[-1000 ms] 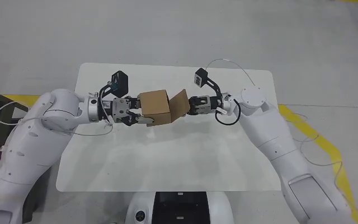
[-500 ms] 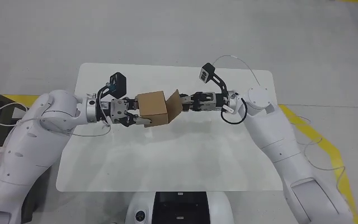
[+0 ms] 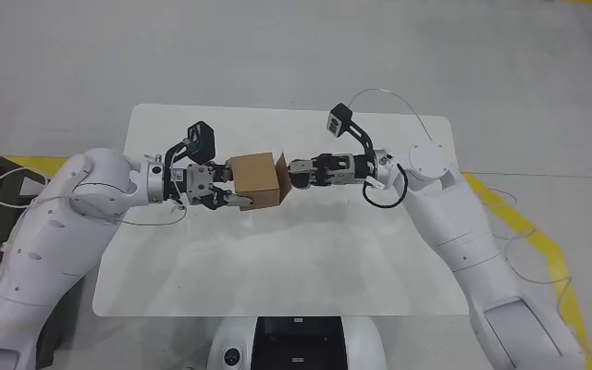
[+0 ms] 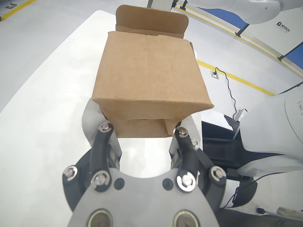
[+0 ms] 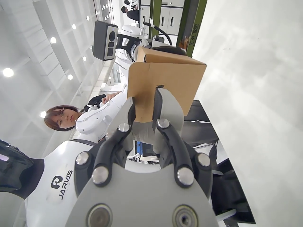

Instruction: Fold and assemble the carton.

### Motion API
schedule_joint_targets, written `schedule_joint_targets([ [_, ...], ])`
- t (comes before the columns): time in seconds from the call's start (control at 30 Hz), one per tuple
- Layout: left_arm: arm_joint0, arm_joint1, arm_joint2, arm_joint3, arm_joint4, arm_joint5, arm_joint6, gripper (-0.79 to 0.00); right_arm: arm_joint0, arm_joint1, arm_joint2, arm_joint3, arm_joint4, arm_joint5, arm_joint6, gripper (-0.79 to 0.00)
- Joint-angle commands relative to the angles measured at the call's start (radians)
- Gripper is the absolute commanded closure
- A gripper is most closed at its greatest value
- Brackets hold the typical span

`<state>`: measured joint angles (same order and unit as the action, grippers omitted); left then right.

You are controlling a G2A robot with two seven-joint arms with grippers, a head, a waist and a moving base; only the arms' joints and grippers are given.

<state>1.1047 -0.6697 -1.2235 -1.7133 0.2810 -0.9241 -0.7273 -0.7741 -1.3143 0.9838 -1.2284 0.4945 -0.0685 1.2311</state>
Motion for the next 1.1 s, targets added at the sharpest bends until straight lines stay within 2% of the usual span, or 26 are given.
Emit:
schedule_joint_targets([
  [0.0, -0.001, -0.001, 0.002, -0.002, 0.007, 0.004, 0.0, -0.326, -0.001, 0.001, 0.001, -0.003, -0.004, 0.003, 0.002, -0.194],
  [0.2, -0.005, -0.002, 0.006, -0.005, 0.016, 0.01, 0.004, -0.323, 0.002, 0.002, -0.006, -0.004, -0.012, 0.011, 0.005, -0.179],
  [0.57, -0.007, -0.002, 0.001, -0.006, 0.023, 0.01, 0.014, -0.317, 0.02, 0.004, -0.014, 0.011, -0.042, 0.02, -0.001, -0.086],
  [1.07, -0.002, -0.001, -0.003, 0.0, 0.037, 0.003, 0.012, -0.32, 0.028, 0.001, -0.038, -0.014, -0.072, 0.034, -0.042, -0.031],
])
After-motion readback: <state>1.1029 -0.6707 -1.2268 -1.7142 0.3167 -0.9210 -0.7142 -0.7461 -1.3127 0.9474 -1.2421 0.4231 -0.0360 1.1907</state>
